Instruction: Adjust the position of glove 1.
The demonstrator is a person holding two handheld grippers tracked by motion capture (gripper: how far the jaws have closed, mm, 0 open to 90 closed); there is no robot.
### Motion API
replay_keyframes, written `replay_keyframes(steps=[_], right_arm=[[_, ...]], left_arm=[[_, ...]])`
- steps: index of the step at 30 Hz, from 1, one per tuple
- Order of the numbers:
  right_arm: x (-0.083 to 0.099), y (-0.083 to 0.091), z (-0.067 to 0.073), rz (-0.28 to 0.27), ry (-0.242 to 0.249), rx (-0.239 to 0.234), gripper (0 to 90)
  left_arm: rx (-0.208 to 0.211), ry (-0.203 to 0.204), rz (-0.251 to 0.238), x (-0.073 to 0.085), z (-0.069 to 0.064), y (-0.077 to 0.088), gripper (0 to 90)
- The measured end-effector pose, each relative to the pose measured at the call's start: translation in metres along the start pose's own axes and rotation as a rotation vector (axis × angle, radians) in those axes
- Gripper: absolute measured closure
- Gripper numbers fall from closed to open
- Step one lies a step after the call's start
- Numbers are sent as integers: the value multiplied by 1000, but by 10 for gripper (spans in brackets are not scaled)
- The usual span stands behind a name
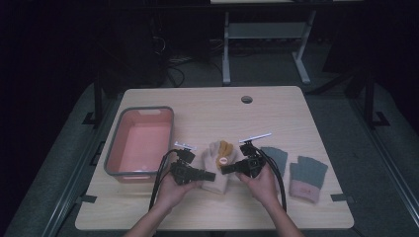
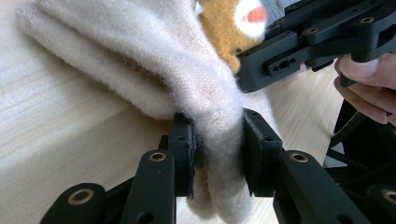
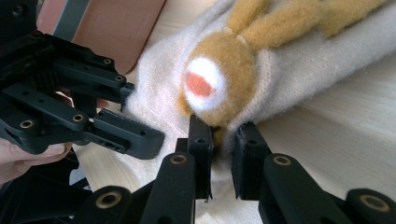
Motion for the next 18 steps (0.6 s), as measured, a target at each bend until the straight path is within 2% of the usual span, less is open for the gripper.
replay_keyframes(steps=[6, 14, 18], right_arm=[[-1, 0, 0, 1, 6, 1, 813], [-3, 0, 1, 4, 14, 1, 829], [-1, -7, -3, 32, -1, 18, 809]], left_arm=[[-6, -14, 0, -1, -1, 1, 684], [-5, -13, -1, -3, 0, 2, 688], [-31, -12, 34, 1, 4, -5, 689]])
Point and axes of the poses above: each handheld gripper's, and its own axes: y roughly backward along the jaws, x roughly out of its underside, z roughly to its left, the point moved 2 cm from there along -y, roughly forward along the jaws, and after that the axes turned 3 degrees about -x, right-handed, at the moved point
